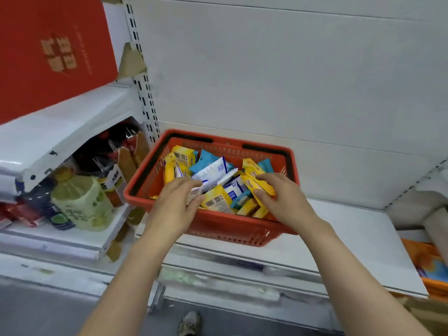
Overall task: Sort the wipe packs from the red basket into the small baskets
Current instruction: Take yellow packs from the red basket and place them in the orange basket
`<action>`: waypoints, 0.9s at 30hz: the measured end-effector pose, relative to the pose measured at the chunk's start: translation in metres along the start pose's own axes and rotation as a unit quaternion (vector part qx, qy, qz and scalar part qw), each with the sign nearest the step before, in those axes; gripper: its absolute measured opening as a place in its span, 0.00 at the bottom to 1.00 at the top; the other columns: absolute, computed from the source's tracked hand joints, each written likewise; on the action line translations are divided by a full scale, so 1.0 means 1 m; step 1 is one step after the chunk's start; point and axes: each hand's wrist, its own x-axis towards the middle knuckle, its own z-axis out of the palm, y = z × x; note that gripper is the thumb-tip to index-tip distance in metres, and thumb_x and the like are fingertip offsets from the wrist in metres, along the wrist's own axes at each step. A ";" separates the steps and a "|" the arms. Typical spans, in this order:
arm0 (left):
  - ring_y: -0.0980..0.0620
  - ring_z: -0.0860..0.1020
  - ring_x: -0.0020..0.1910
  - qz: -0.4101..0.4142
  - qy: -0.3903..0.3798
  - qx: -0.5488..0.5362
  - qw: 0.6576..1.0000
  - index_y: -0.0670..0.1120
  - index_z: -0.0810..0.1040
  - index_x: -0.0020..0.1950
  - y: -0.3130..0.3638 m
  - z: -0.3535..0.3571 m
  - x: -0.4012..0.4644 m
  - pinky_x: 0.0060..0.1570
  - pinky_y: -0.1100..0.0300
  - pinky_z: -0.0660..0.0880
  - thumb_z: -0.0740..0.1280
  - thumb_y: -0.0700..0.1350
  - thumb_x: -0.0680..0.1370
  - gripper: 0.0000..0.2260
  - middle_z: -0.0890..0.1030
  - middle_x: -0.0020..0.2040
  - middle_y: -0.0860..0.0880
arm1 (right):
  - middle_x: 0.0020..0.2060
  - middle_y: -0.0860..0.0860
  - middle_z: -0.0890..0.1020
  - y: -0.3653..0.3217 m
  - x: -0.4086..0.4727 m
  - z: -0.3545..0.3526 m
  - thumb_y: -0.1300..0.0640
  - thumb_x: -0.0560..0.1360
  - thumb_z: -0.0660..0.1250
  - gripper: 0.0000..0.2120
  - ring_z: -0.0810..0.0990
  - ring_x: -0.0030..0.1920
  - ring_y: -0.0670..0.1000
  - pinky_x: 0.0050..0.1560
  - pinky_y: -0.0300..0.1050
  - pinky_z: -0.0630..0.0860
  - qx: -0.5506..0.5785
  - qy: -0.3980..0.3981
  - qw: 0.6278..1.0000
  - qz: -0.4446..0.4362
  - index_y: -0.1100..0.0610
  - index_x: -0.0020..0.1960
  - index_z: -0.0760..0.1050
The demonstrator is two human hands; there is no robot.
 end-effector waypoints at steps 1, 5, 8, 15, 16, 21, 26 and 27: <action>0.50 0.74 0.63 0.008 -0.019 -0.001 1.000 0.48 0.79 0.64 -0.010 0.002 0.018 0.61 0.58 0.69 0.69 0.50 0.79 0.14 0.77 0.62 0.51 | 0.65 0.49 0.77 0.003 0.019 0.008 0.47 0.78 0.66 0.20 0.74 0.65 0.51 0.62 0.44 0.68 -0.006 -0.002 1.000 0.024 0.50 0.68 0.74; 0.49 0.72 0.65 0.022 -0.093 -0.001 0.995 0.50 0.76 0.67 -0.032 0.017 0.082 0.62 0.55 0.69 0.68 0.53 0.79 0.18 0.75 0.65 0.50 | 0.67 0.56 0.76 0.017 0.088 0.030 0.47 0.79 0.64 0.24 0.73 0.67 0.56 0.64 0.47 0.67 -0.032 -0.042 0.990 0.133 0.56 0.72 0.70; 0.49 0.70 0.68 0.050 -0.156 -0.014 0.986 0.51 0.73 0.69 -0.033 0.035 0.116 0.63 0.54 0.68 0.67 0.55 0.79 0.20 0.74 0.68 0.50 | 0.69 0.57 0.74 0.029 0.114 0.043 0.45 0.80 0.63 0.27 0.72 0.68 0.59 0.64 0.48 0.68 -0.018 -0.099 0.971 0.216 0.57 0.74 0.67; 0.47 0.71 0.69 0.072 -0.250 -0.038 0.965 0.51 0.65 0.76 -0.028 0.070 0.153 0.61 0.52 0.69 0.65 0.61 0.78 0.29 0.72 0.71 0.47 | 0.64 0.54 0.77 0.045 0.122 0.044 0.31 0.68 0.69 0.37 0.77 0.62 0.54 0.62 0.49 0.74 0.020 -0.200 0.949 0.242 0.53 0.69 0.73; 0.47 0.71 0.69 0.068 -0.262 -0.038 0.962 0.52 0.64 0.76 -0.029 0.073 0.156 0.62 0.51 0.70 0.65 0.61 0.78 0.30 0.72 0.71 0.47 | 0.63 0.53 0.77 0.045 0.122 0.043 0.31 0.67 0.71 0.37 0.76 0.61 0.54 0.61 0.49 0.74 -0.002 -0.207 0.948 0.242 0.51 0.68 0.73; 0.50 0.75 0.64 0.012 -0.297 -0.108 0.949 0.54 0.65 0.76 -0.025 0.085 0.165 0.61 0.52 0.72 0.64 0.62 0.78 0.28 0.77 0.66 0.50 | 0.55 0.48 0.78 0.039 0.116 0.048 0.34 0.58 0.78 0.42 0.78 0.52 0.50 0.47 0.44 0.74 0.039 -0.166 0.949 0.264 0.51 0.63 0.66; 0.52 0.83 0.51 -0.073 -0.311 -0.275 0.907 0.54 0.72 0.68 -0.009 0.094 0.169 0.56 0.47 0.79 0.64 0.63 0.78 0.22 0.82 0.54 0.52 | 0.62 0.50 0.75 0.018 0.113 0.046 0.33 0.51 0.80 0.57 0.75 0.62 0.51 0.59 0.52 0.77 0.126 -0.035 0.970 0.204 0.50 0.73 0.61; 0.50 0.83 0.51 -0.078 -0.305 -0.310 0.897 0.52 0.74 0.64 -0.006 0.095 0.171 0.55 0.45 0.80 0.65 0.60 0.78 0.19 0.83 0.53 0.50 | 0.61 0.50 0.76 0.014 0.111 0.043 0.33 0.52 0.81 0.53 0.77 0.61 0.51 0.59 0.54 0.78 0.150 -0.036 0.970 0.187 0.49 0.71 0.65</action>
